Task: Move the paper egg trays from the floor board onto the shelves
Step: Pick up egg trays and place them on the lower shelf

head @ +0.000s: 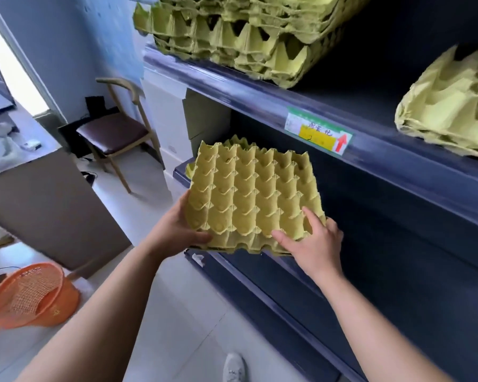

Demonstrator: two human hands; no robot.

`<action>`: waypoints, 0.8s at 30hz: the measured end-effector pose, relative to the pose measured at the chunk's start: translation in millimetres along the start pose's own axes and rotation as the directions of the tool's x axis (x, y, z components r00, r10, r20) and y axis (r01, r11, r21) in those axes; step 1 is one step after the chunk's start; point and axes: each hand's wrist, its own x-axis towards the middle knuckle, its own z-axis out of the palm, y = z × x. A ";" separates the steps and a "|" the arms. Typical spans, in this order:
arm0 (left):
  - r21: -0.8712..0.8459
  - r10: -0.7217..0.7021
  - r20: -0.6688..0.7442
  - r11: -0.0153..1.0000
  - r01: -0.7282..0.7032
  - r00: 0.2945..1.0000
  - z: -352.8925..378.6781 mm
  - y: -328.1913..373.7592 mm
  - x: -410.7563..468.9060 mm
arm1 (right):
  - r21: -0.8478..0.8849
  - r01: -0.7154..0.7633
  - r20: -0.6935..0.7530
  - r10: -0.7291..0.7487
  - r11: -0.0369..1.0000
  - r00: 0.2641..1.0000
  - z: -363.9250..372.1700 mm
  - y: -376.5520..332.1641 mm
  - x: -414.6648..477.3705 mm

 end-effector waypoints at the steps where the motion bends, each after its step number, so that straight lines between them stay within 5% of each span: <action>1: -0.004 0.012 0.010 1.000 -0.012 1.000 -5.9 -1.4 14.1 | -0.002 0.000 -0.005 0.000 1.000 1.000 5.1 -4.9 9.5; 10: 0.152 0.000 0.052 0.988 -0.008 0.999 -48.5 -20.2 129.8 | -0.036 -0.156 -0.069 0.153 0.987 0.986 54.4 -43.3 66.2; 24: 0.354 0.094 0.353 0.908 -0.226 0.931 -71.5 -44.9 270.4 | -0.059 -0.443 -0.231 0.419 0.895 0.878 127.4 -73.7 107.4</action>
